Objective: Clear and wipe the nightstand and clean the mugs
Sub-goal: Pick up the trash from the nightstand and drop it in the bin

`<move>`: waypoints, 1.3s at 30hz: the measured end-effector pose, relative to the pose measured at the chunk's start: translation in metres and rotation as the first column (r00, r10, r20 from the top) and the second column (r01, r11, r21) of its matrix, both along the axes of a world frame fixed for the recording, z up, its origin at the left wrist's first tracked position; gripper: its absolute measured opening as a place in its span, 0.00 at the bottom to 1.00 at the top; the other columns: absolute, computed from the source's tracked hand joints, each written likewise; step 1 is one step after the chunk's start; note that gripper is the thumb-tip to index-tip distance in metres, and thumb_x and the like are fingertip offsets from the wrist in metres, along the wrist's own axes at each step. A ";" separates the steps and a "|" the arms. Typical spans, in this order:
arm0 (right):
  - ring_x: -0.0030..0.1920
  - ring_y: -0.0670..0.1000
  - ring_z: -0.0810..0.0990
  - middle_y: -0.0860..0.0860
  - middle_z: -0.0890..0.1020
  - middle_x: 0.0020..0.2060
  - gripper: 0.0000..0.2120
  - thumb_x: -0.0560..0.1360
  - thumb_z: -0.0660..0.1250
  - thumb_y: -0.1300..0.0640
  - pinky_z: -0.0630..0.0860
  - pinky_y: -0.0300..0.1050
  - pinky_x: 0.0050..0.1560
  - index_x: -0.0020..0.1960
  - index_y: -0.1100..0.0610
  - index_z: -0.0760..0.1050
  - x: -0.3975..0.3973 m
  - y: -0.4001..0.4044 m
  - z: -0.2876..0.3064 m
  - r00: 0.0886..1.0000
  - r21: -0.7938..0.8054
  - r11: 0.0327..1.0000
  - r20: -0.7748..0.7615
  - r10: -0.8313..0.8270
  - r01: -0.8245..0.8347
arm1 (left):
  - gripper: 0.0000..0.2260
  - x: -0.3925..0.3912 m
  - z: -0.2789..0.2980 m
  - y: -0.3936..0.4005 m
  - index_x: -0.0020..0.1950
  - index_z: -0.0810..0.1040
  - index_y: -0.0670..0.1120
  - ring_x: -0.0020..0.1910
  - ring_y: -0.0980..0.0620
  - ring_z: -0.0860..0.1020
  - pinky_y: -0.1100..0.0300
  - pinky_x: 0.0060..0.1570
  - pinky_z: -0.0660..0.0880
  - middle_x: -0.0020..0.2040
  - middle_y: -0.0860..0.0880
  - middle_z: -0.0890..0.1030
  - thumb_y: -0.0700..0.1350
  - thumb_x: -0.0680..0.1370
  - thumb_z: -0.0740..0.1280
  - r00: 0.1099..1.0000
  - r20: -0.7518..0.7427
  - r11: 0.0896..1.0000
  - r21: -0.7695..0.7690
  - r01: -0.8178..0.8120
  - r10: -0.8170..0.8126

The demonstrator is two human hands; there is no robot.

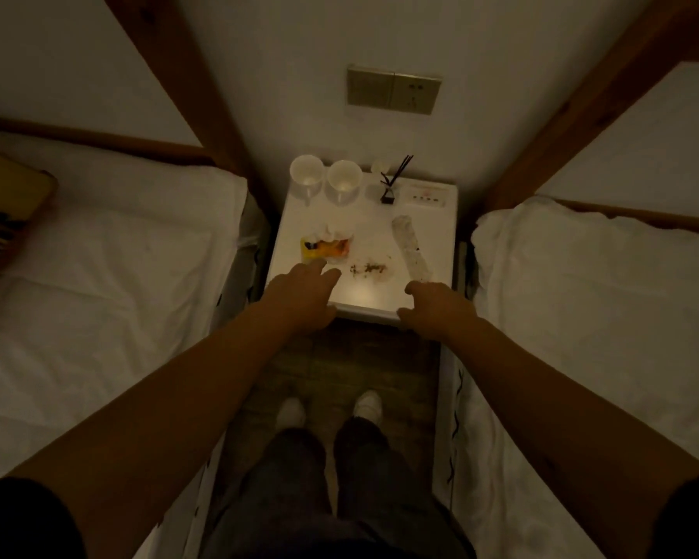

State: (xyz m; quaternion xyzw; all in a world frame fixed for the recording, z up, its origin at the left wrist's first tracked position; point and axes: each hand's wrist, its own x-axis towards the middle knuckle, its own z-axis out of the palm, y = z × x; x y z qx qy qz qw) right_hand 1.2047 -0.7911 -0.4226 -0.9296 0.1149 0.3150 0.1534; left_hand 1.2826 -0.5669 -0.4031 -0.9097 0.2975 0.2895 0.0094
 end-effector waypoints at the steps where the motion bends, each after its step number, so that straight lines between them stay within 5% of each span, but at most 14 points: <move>1: 0.53 0.55 0.77 0.56 0.77 0.57 0.22 0.76 0.62 0.44 0.74 0.47 0.45 0.65 0.55 0.70 0.006 -0.003 -0.009 1.000 0.005 1.000 0.001 -0.006 0.006 | 0.32 0.009 -0.008 -0.003 0.76 0.55 0.50 0.71 0.40 0.63 0.41 0.63 0.69 0.77 0.43 0.57 0.56 0.76 0.65 1.000 0.013 1.000 -0.007 0.003 -0.003; 7: 0.58 0.57 0.75 0.56 0.76 0.61 0.23 0.77 0.62 0.44 0.76 0.53 0.54 0.67 0.56 0.68 0.055 -0.024 -0.078 0.999 -0.027 1.000 -0.029 -0.018 0.017 | 0.33 0.069 -0.080 -0.039 0.76 0.58 0.47 0.70 0.39 0.62 0.42 0.62 0.69 0.74 0.41 0.60 0.55 0.75 0.67 0.999 0.049 0.998 -0.059 0.022 -0.019; 12: 0.61 0.60 0.71 0.57 0.71 0.66 0.26 0.76 0.63 0.47 0.73 0.54 0.56 0.70 0.55 0.64 0.089 -0.033 -0.128 0.999 -0.082 0.996 0.039 -0.036 0.039 | 0.32 0.102 -0.140 -0.055 0.76 0.58 0.47 0.76 0.39 0.50 0.41 0.70 0.56 0.78 0.40 0.50 0.53 0.76 0.65 0.988 0.124 0.994 -0.051 0.099 -0.092; 17: 0.72 0.63 0.56 0.56 0.50 0.77 0.39 0.75 0.66 0.48 0.64 0.60 0.65 0.78 0.51 0.46 0.111 -0.039 -0.164 0.989 -0.143 0.981 0.083 -0.121 0.132 | 0.37 0.135 -0.183 -0.059 0.77 0.54 0.51 0.77 0.39 0.44 0.38 0.72 0.50 0.79 0.42 0.44 0.57 0.74 0.67 0.973 0.141 0.983 0.003 0.182 -0.181; 21: 0.74 0.62 0.53 0.54 0.43 0.78 0.41 0.76 0.65 0.50 0.64 0.61 0.66 0.77 0.46 0.39 0.117 -0.041 -0.185 0.984 -0.159 0.972 0.040 -0.171 0.175 | 0.41 0.143 -0.205 -0.063 0.78 0.48 0.56 0.77 0.38 0.44 0.34 0.68 0.55 0.79 0.44 0.41 0.59 0.72 0.69 0.975 0.092 0.977 0.086 0.196 -0.204; 31: 0.59 0.59 0.72 0.56 0.57 0.74 0.45 0.74 0.65 0.59 0.73 0.55 0.49 0.76 0.42 0.37 0.118 -0.039 -0.221 0.973 -0.144 0.963 0.088 -0.215 0.227 | 0.33 0.144 -0.237 -0.053 0.77 0.53 0.52 0.71 0.38 0.61 0.40 0.54 0.74 0.77 0.42 0.53 0.44 0.76 0.65 0.986 0.087 0.988 0.076 0.134 -0.140; 35: 0.46 0.57 0.75 0.56 0.65 0.66 0.44 0.74 0.65 0.60 0.71 0.50 0.39 0.77 0.43 0.39 0.118 -0.039 -0.226 0.965 -0.117 0.962 0.123 -0.233 0.247 | 0.25 0.146 -0.241 -0.054 0.73 0.61 0.49 0.62 0.39 0.67 0.44 0.45 0.76 0.70 0.41 0.63 0.43 0.77 0.63 0.986 0.119 0.993 0.029 0.114 -0.117; 39: 0.47 0.58 0.76 0.56 0.66 0.65 0.42 0.76 0.64 0.58 0.72 0.50 0.40 0.77 0.44 0.38 0.117 -0.040 -0.224 0.950 -0.088 0.948 0.082 -0.300 0.307 | 0.17 0.149 -0.237 -0.052 0.69 0.66 0.44 0.53 0.39 0.71 0.47 0.40 0.76 0.61 0.39 0.70 0.42 0.80 0.59 0.992 0.107 0.994 -0.077 0.081 -0.072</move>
